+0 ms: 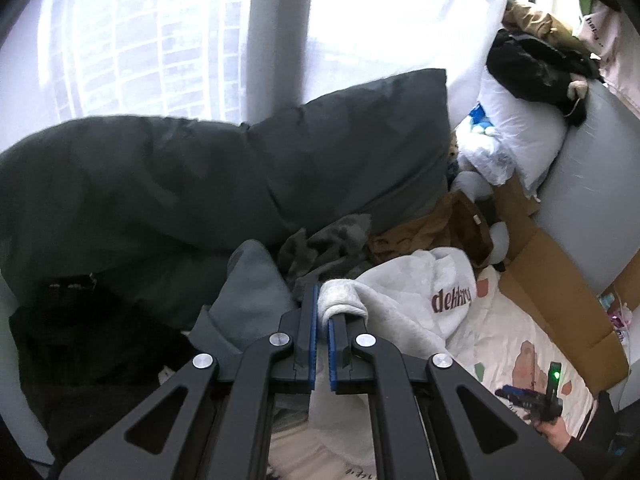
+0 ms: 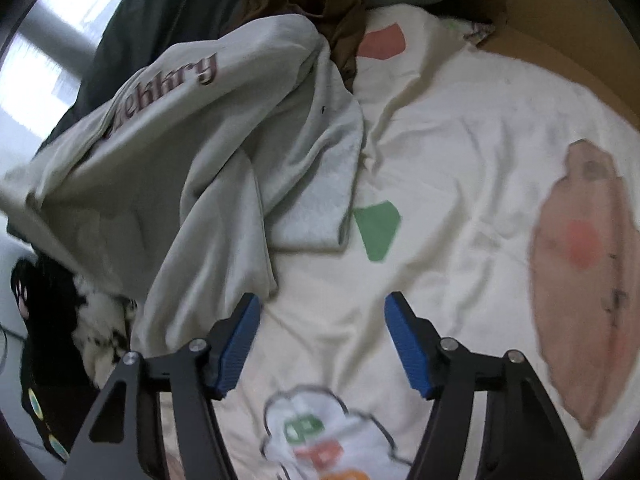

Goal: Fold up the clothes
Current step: 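Hold the sweatshirt with the left tool while the right tool grasps its hem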

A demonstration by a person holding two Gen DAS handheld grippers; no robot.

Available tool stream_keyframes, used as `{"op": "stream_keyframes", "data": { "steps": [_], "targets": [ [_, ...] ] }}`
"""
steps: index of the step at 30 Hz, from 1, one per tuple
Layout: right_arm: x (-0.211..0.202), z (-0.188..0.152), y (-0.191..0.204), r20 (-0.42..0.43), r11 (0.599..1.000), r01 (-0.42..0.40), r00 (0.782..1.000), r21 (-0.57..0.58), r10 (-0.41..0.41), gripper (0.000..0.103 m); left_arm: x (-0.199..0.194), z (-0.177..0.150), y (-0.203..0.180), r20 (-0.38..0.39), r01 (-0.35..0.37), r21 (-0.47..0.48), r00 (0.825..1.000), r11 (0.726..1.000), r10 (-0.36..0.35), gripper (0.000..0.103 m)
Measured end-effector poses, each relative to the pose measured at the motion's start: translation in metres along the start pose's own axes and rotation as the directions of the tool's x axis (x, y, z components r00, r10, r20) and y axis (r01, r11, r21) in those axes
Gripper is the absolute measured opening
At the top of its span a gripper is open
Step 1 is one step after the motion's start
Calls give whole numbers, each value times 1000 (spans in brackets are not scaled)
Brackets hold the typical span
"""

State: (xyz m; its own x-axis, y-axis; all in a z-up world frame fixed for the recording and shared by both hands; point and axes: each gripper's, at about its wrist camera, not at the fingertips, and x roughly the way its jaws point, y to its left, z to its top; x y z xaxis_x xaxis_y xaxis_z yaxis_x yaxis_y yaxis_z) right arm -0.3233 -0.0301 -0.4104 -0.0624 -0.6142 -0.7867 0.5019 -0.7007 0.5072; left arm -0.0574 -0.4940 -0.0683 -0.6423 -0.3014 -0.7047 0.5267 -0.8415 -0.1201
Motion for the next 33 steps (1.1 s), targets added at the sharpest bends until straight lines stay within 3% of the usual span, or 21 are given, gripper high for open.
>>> {"op": "stream_keyframes", "data": {
  "steps": [6,12,15,19,23,25,26,27,29,33],
  "targets": [
    [40,18,-1,2,997,-30,1000,71,30,64,15,-10,17,-8,-7,-38,1000,999,7,3],
    [79,29,-13,-28,986,0,1000,164,4,64,34,-22,33,-38,-22,-69,999,997,19,3],
    [87,31,-24,-25,973,-41,999,229,48,64,38,-25,37,-42,-27,-68,999,997,24,3],
    [91,38,-17,-27,975,-55,998,216,63,63,43,-28,38,-50,-23,-67,999,997,20,3],
    [103,43,-10,-59,979,-55,996,198,68,51,46,-30,37,-50,-14,-65,999,998,11,3],
    [107,44,-10,-71,978,-39,996,205,55,38,47,-31,38,-49,-10,-78,999,997,6,3],
    [109,45,-12,-80,977,-24,996,211,42,21,46,-32,39,-48,-8,-90,999,996,4,3],
    [111,45,-13,-94,976,-17,995,215,38,15,46,-33,39,-46,-4,-101,999,995,-1,3],
    [108,48,-11,-105,976,-41,992,215,65,9,45,-34,33,-41,12,-105,999,994,-17,3],
    [79,53,3,-90,989,-46,994,137,59,7,47,-31,17,-32,53,-87,998,995,-56,3]
  ]
}}
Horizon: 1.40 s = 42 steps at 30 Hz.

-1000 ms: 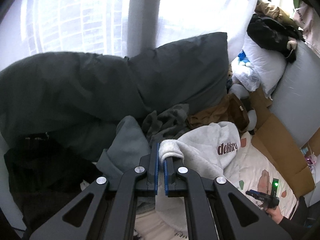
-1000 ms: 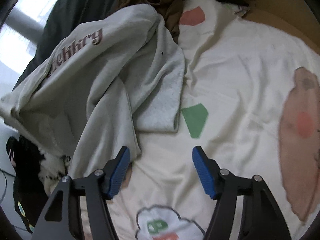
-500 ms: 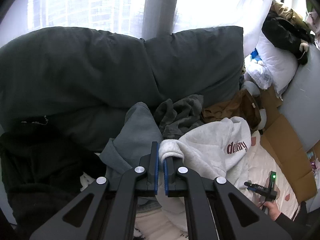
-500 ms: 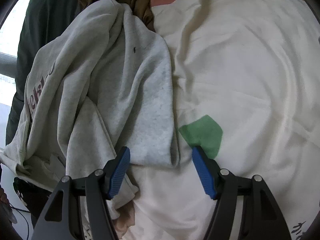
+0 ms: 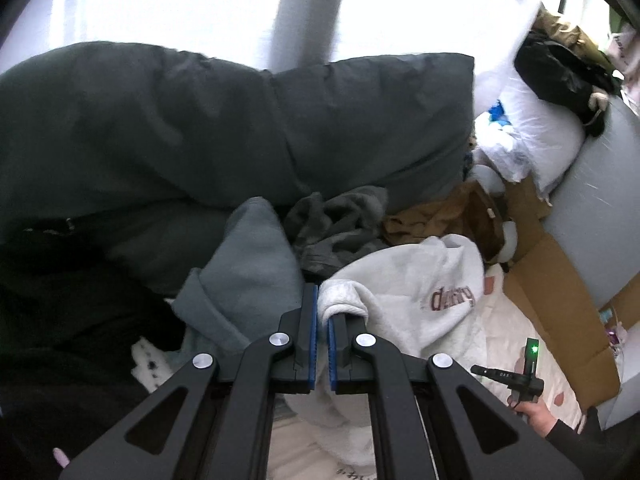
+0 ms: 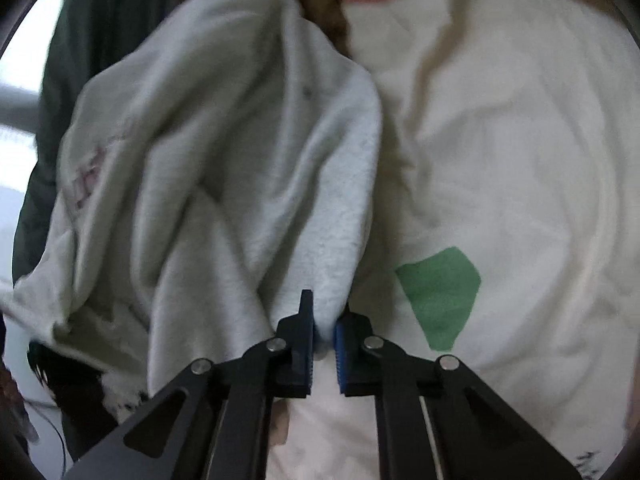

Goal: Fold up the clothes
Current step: 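Hold the sweatshirt with the left tool while the right tool grasps its hem, then lift the grey sweatshirt up off the pile with both tools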

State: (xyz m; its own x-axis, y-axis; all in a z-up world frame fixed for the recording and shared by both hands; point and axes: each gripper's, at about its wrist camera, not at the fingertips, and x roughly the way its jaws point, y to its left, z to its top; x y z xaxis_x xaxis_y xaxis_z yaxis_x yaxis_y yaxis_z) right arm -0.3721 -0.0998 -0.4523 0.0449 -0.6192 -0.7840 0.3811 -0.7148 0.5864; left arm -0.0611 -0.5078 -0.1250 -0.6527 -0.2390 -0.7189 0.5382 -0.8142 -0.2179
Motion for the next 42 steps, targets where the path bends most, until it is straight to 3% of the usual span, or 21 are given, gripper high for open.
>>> {"op": "stream_keyframes", "data": {
  "steps": [4,10,17,19,24,35,42],
  "targets": [
    [-33,-3,5,27,995,85,996,-55,-84,7,1,4,-18,8,34,18,999,999,-34,3],
    [-96,-10,1,72,989,127,990,-74,-122,7,-4,10,-49,13,90,23,996,996,-91,3],
    [-203,-16,1,157,980,193,970,-48,-183,7,-24,19,-88,29,165,34,986,986,-166,3],
    [-226,-13,5,180,976,216,962,-33,-206,7,-28,21,-98,30,187,34,982,982,-188,3],
    [-306,-46,-10,239,966,257,937,25,-255,7,-34,24,-122,20,241,33,970,970,-242,3],
    [-448,-109,-28,336,939,289,880,183,-337,7,-56,39,-175,-3,379,60,925,923,-380,3],
    [-526,-150,-28,398,912,312,827,265,-398,7,-63,48,-209,-36,447,91,894,890,-446,3]
  ]
}}
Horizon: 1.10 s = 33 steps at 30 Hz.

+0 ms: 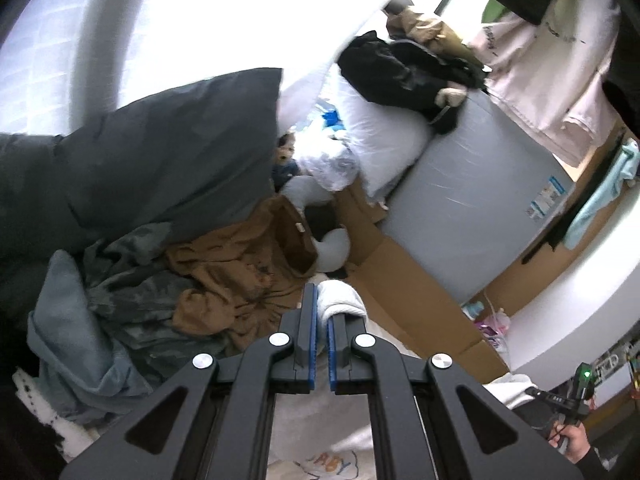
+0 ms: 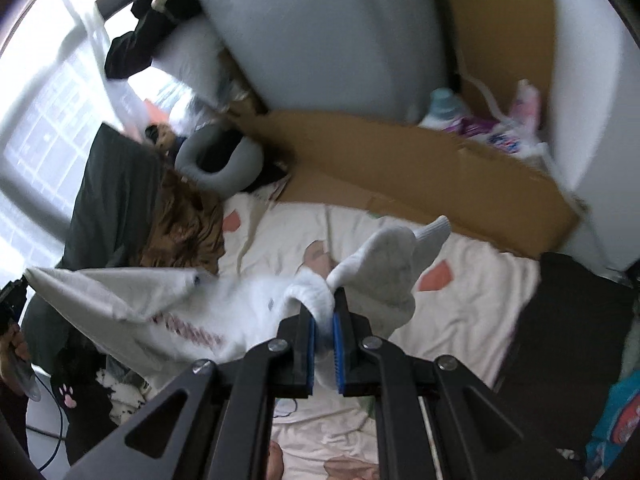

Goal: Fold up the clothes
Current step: 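Lift the grey sweatshirt up off the pile with both tools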

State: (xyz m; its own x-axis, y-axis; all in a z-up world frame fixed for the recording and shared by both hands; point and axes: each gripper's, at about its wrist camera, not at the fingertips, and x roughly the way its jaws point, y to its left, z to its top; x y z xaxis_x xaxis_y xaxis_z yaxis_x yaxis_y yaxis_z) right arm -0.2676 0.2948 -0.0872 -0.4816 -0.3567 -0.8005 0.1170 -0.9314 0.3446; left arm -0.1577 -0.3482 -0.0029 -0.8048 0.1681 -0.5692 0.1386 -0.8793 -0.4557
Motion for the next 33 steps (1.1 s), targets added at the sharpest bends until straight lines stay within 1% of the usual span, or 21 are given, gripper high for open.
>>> {"op": "stream_keyframes", "data": {
  "steps": [4,9,14,18,23,25,28,33],
  "targets": [
    [-46,0,-25,40,998,47,998,35,-48,7,4,3,-21,-7,60,6,998,998,-60,3],
    [-102,1,-51,85,994,91,992,68,-96,7,7,6,-47,-14,129,0,992,992,-129,3],
    [-152,-1,-67,128,989,121,983,89,-132,7,7,8,-81,-30,173,36,985,984,-172,3],
    [-184,-4,-73,160,985,145,974,95,-158,7,1,14,-105,-34,208,46,978,977,-207,3],
    [-226,-9,-76,213,983,155,962,100,-173,7,-27,23,-133,-10,265,82,964,961,-265,3],
    [-246,-11,-75,240,982,160,954,97,-179,7,-40,27,-140,2,286,79,958,955,-287,3],
    [-277,-14,-75,281,981,163,941,105,-186,7,-61,31,-152,16,312,90,949,946,-315,2],
    [-336,-25,-69,358,980,168,913,106,-195,7,-99,30,-171,33,364,110,929,925,-369,2]
  ]
}}
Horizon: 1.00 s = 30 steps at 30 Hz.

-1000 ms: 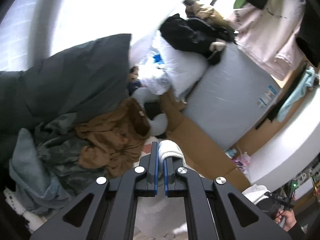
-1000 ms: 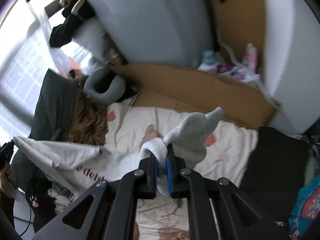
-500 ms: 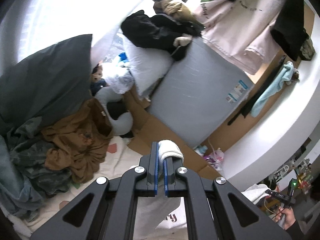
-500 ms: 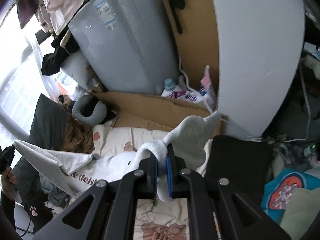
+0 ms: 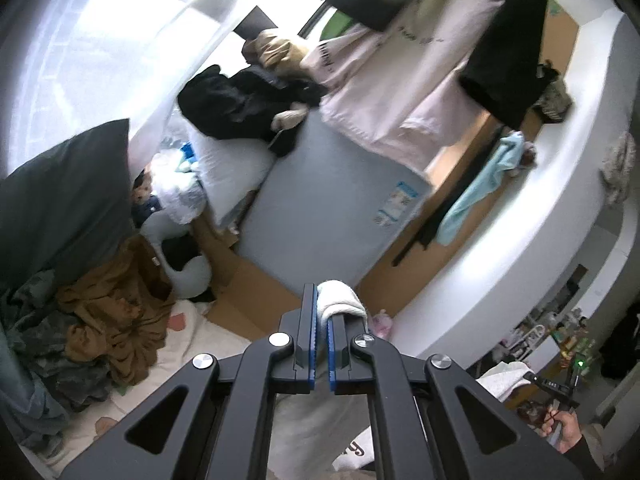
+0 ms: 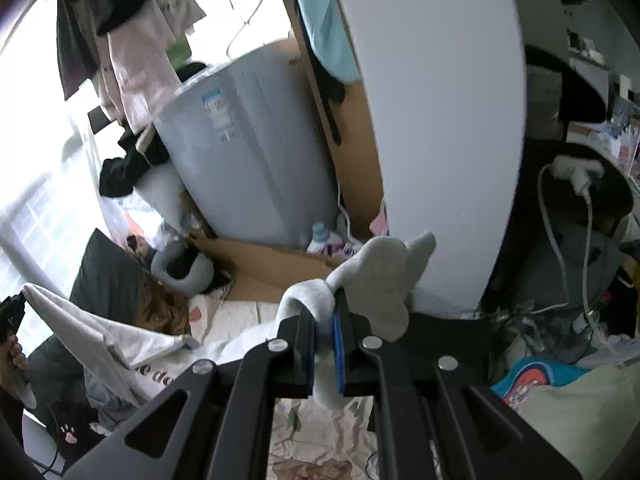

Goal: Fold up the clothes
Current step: 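Lift the grey sweatshirt up off the pile with both tools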

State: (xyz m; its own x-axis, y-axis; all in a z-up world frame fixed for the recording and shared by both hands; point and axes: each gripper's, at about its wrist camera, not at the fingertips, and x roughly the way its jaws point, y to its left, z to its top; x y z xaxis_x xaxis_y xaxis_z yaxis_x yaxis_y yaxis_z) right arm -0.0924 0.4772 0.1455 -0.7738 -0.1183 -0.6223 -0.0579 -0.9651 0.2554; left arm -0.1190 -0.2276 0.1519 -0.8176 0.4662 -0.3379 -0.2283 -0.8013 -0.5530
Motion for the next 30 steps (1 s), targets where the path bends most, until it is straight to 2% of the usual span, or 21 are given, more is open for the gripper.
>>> {"op": "stream_keyframes", "data": {
  "steps": [6,11,15,18,21,25,30],
  "targets": [
    [-71,13,-7,88,1000,11,996,0,-11,7,-29,-4,-28,3,54,-5,999,999,-54,2],
    [-122,19,-12,147,999,32,989,-3,-31,7,-51,-18,-36,-19,88,-30,996,996,-88,2],
    [-142,19,-17,158,998,54,986,-8,-53,7,-59,-38,-23,-54,82,-67,995,994,-86,2],
    [-151,17,-20,158,997,73,985,-12,-70,7,-53,-58,3,-89,48,-120,994,992,-59,2],
    [-137,10,-26,127,996,91,988,-3,-90,7,-38,-81,38,-135,-1,-174,991,985,-23,2],
    [-96,-4,-35,55,993,117,992,10,-117,7,-9,-118,90,-204,-76,-237,979,968,27,2],
    [-39,-22,-46,-31,990,141,990,31,-140,7,27,-149,135,-255,-120,-278,966,953,47,2]
  ]
}}
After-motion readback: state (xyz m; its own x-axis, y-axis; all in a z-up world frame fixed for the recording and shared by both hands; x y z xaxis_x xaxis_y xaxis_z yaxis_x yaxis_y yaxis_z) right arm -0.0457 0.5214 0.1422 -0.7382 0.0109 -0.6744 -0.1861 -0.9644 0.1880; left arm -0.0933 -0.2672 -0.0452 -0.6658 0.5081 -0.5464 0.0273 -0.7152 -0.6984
